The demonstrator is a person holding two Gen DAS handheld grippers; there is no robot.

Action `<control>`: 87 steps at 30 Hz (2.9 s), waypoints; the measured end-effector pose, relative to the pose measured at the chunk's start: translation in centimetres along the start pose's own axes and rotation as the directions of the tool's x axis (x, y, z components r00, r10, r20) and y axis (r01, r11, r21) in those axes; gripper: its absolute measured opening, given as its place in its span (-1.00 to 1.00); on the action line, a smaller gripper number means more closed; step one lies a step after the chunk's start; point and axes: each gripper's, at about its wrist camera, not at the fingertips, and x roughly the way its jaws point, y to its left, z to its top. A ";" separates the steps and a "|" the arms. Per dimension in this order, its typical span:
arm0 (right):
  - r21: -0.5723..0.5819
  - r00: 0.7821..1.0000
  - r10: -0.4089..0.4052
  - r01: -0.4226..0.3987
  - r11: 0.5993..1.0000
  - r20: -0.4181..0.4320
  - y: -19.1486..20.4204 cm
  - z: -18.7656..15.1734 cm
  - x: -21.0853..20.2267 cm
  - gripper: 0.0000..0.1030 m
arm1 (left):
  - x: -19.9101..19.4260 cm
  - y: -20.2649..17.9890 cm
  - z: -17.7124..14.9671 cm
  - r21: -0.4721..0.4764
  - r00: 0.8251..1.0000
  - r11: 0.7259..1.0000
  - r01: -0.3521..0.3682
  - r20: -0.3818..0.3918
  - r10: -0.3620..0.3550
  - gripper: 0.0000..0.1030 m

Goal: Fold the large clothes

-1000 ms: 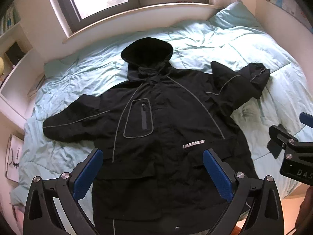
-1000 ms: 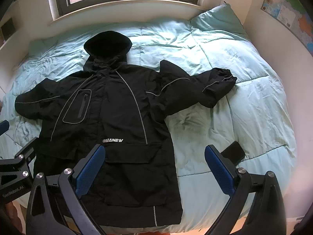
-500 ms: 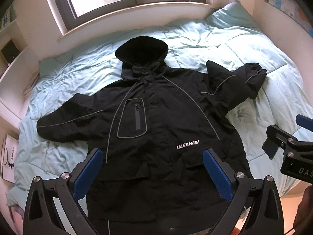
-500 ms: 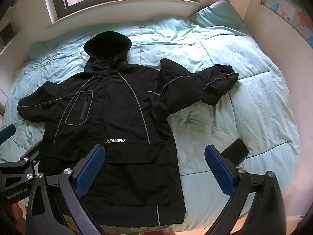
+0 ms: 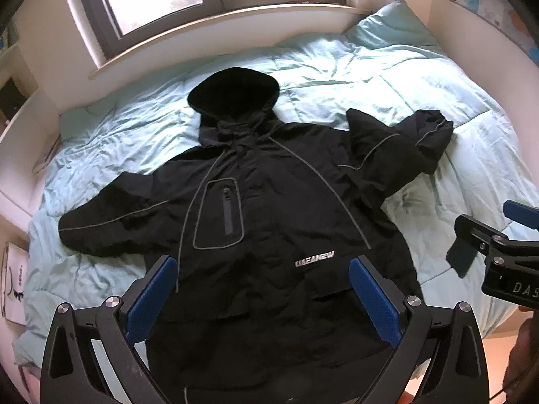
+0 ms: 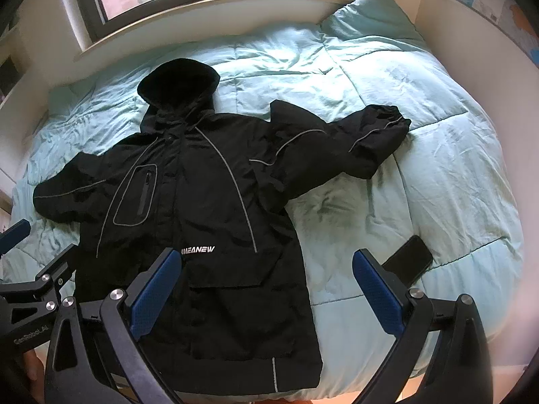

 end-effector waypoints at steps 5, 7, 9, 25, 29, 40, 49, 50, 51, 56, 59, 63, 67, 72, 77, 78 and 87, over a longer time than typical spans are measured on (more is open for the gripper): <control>0.003 1.000 0.001 -0.001 1.000 -0.001 -1.4 0.9 0.4 0.98 | 0.4 -1.2 1.3 0.001 1.000 1.000 -0.006 -0.007 0.006 0.98; 0.001 1.000 0.002 -0.002 1.000 0.003 -2.1 1.3 0.6 0.98 | 0.6 -1.7 1.9 -0.008 1.000 1.000 0.009 -0.011 -0.009 0.98; 0.000 1.000 0.006 -0.006 1.000 0.007 -2.8 1.7 0.7 0.98 | 0.8 -2.4 2.5 -0.015 1.000 1.000 0.013 -0.014 -0.013 0.98; 0.108 0.992 0.056 -0.068 0.992 0.114 -16.5 8.7 5.6 0.98 | 6.4 -10.4 10.3 -0.010 0.993 0.993 0.115 -0.012 -0.115 0.98; 0.207 0.995 0.050 -0.068 0.976 0.091 -22.5 11.3 10.5 0.83 | 11.4 -12.4 13.2 -0.020 0.982 0.983 0.180 -0.061 -0.181 0.98; 0.357 1.000 0.021 -0.027 0.934 0.021 -31.9 17.7 23.5 0.69 | 23.0 -17.2 18.8 0.018 0.957 0.964 0.265 -0.126 -0.261 0.98; 0.365 0.981 0.177 -0.139 0.920 -0.072 -31.5 19.3 30.7 -0.03 | 27.6 -19.3 19.3 0.027 0.943 0.957 0.289 -0.183 -0.279 0.96; 0.341 0.983 0.169 -0.137 0.930 -0.065 -31.0 19.3 30.2 -0.29 | 27.9 -19.5 19.2 0.033 0.942 0.957 0.289 -0.186 -0.279 0.93; 0.311 0.986 0.163 -0.145 0.939 -0.033 -30.4 19.3 28.8 -0.39 | 28.1 -19.7 19.1 0.037 0.939 0.954 0.297 -0.191 -0.285 0.82; 0.294 0.992 -0.026 -0.012 0.956 0.126 -32.3 17.9 20.6 -0.45 | 29.0 -20.6 18.8 0.006 0.887 0.907 0.422 -0.209 -0.411 0.41; 0.393 0.985 -0.133 0.079 0.916 0.111 -36.0 16.0 19.1 -0.45 | 31.0 -22.5 18.2 -0.039 0.822 0.855 0.517 -0.254 -0.509 0.41; 0.505 0.997 -0.074 0.073 0.860 -0.018 -39.6 13.0 23.3 -0.45 | 37.7 -26.2 16.2 -0.033 0.818 0.903 0.428 -0.410 -0.403 0.39; 0.511 0.997 -0.068 0.082 0.856 -0.047 -39.8 12.5 24.7 -0.46 | 39.0 -26.7 16.2 -0.029 0.828 0.914 0.405 -0.412 -0.380 0.40; 0.415 0.999 0.001 -0.020 0.910 0.046 -36.4 13.5 21.1 -0.45 | 33.9 -22.9 17.0 -0.041 0.830 0.876 0.480 -0.301 -0.469 0.40; 0.324 0.982 0.150 -0.181 0.929 0.118 -30.3 14.6 18.3 -0.45 | 27.8 -16.4 16.3 -0.048 0.857 0.874 0.484 -0.176 -0.484 0.40; 0.297 0.974 0.191 -0.219 0.930 0.122 -28.3 14.8 17.9 -0.45 | 26.7 -14.8 15.9 -0.057 0.866 0.880 0.472 -0.159 -0.475 0.40; 0.074 0.937 0.341 -0.347 0.935 0.075 -9.9 14.8 17.2 -0.46 | 20.5 0.1 11.1 -0.161 0.922 0.914 0.372 -0.052 -0.385 0.40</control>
